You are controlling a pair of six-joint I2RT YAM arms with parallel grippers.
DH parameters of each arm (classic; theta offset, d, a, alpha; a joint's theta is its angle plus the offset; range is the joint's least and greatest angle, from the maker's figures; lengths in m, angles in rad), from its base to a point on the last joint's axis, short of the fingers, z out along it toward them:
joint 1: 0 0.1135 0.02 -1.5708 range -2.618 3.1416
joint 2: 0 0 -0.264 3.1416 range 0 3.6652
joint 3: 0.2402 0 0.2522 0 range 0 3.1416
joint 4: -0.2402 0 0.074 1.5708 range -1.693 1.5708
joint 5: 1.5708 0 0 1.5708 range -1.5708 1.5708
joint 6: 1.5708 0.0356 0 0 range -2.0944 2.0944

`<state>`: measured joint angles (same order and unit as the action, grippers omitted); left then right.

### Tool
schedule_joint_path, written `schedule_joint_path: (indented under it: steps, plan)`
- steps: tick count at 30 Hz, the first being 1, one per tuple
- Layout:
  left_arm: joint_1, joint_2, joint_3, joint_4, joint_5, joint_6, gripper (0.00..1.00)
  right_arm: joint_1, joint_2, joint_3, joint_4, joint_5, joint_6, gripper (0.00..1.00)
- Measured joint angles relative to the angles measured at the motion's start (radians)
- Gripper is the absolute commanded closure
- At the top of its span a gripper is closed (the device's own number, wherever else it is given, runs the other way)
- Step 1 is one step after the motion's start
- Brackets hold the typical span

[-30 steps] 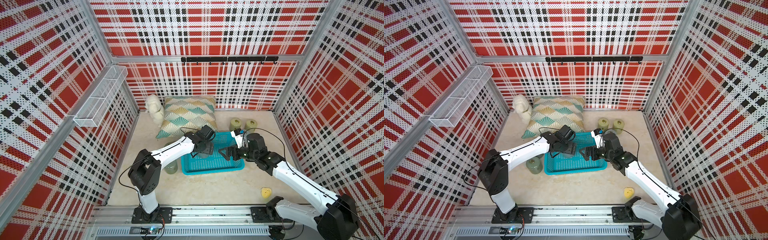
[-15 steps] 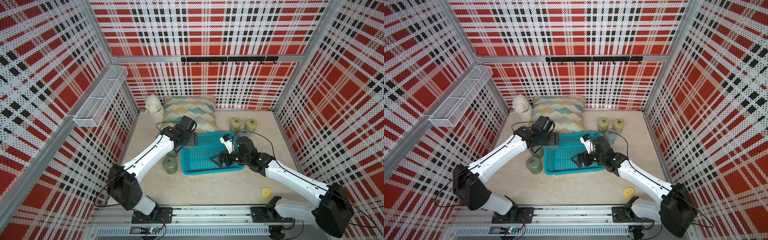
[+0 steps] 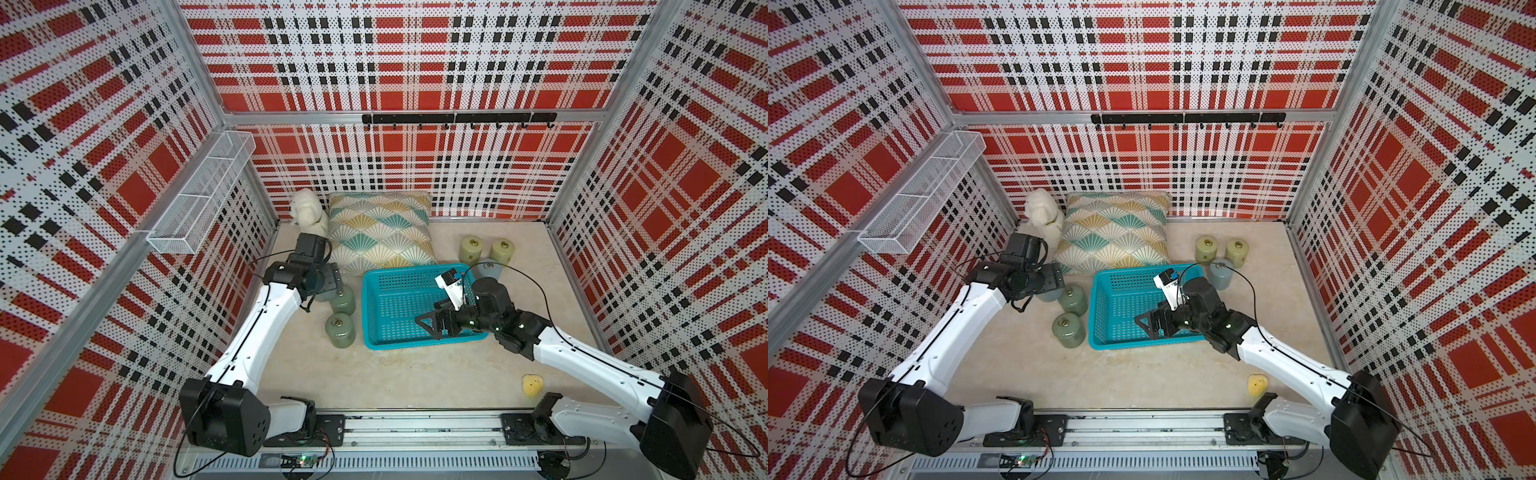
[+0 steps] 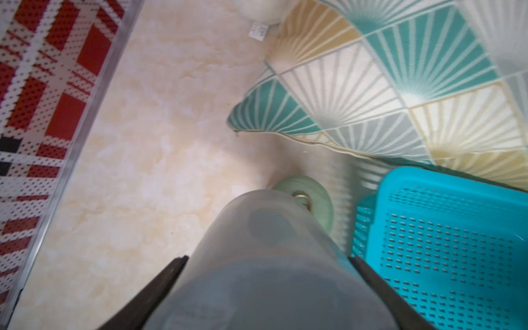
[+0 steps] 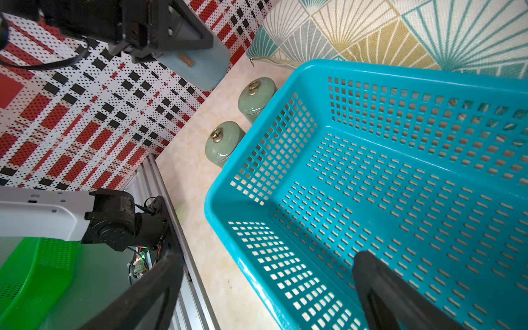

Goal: Take the tea canister out of the basket
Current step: Place the tea canister at the center of the board.

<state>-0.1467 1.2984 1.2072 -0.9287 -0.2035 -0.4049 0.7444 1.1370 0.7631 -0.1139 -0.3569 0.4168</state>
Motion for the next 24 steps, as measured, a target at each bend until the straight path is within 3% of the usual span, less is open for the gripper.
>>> schedule_joint_path:
  steps: [14,24]
  plan:
    - [0.109,-0.016,-0.172,0.061,-0.014,-0.008,0.26,0.040,-0.084,-0.029,0.054,0.029,0.003,0.00]
    - [0.155,0.053,-0.297,0.164,0.019,-0.026,0.27,0.041,-0.090,-0.029,0.052,0.042,0.003,0.00]
